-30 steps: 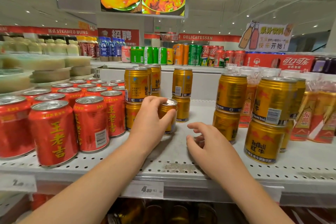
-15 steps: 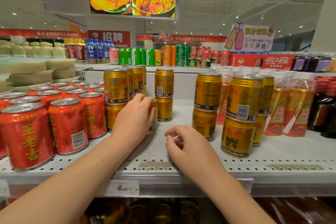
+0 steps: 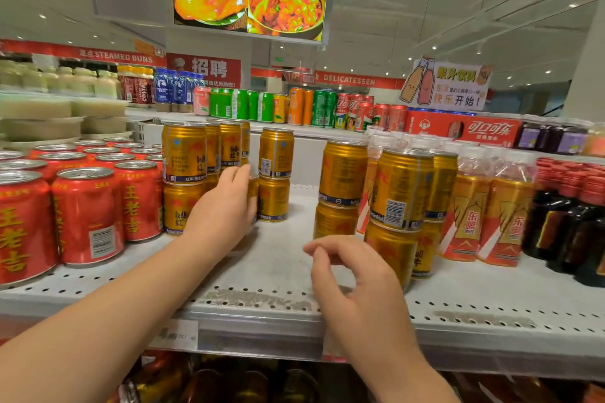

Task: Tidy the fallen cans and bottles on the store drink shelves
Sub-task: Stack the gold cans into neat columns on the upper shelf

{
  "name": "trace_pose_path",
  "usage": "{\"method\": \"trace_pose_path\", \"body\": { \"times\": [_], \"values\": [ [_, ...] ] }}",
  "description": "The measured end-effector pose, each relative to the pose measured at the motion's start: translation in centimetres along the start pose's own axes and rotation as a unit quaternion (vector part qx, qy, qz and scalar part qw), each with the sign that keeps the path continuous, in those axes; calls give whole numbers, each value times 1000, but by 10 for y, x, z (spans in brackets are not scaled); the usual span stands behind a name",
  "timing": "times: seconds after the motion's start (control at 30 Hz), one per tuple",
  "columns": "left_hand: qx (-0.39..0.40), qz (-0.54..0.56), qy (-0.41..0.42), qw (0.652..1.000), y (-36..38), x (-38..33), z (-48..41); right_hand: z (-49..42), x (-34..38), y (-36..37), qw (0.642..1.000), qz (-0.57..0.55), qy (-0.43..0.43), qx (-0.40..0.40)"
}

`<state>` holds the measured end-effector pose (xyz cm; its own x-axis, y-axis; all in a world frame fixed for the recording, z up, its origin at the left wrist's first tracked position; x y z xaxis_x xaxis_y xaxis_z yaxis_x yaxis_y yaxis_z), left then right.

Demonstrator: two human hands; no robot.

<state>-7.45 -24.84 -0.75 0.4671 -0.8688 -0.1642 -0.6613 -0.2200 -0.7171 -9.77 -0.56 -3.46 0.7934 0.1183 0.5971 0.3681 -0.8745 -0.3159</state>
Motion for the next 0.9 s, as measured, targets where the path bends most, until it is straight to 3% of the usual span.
{"method": "trace_pose_path", "body": {
  "times": [0.07,0.13,0.27,0.33,0.43,0.6,0.77,0.9],
  "values": [
    [-49,44,22,998,-8,-12,7,3,1,-28,997,12,-35,-72],
    [-39,138,43,989,-13,-31,13,7,-3,-57,988,39,-49,-143],
    [156,338,13,928,-2,-76,17,9,-26,-91,973,26,54,-222],
    [211,377,14,902,4,-94,15,7,-36,-91,969,-3,136,-205],
    [200,414,0,888,13,-105,10,6,-42,-79,969,23,207,-132],
    [194,415,-7,889,10,-90,8,5,-42,-70,968,77,206,-123],
    [168,399,-34,901,-6,-44,16,-1,-41,-59,975,33,180,-125],
    [155,382,-37,910,-21,-12,18,-13,-37,-42,980,14,182,-82]
  ]
}}
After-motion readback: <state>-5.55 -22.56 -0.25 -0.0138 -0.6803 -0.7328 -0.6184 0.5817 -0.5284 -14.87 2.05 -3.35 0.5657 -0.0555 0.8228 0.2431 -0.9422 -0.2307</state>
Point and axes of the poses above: each hand's wrist, its own z-axis away from the middle knuckle, its own y-axis out of the palm, x = y × z, the point moved 2 cm from there along -z, towards the middle knuckle, and after that the axes turned 7 degrees about -z, right-handed, at the moved point
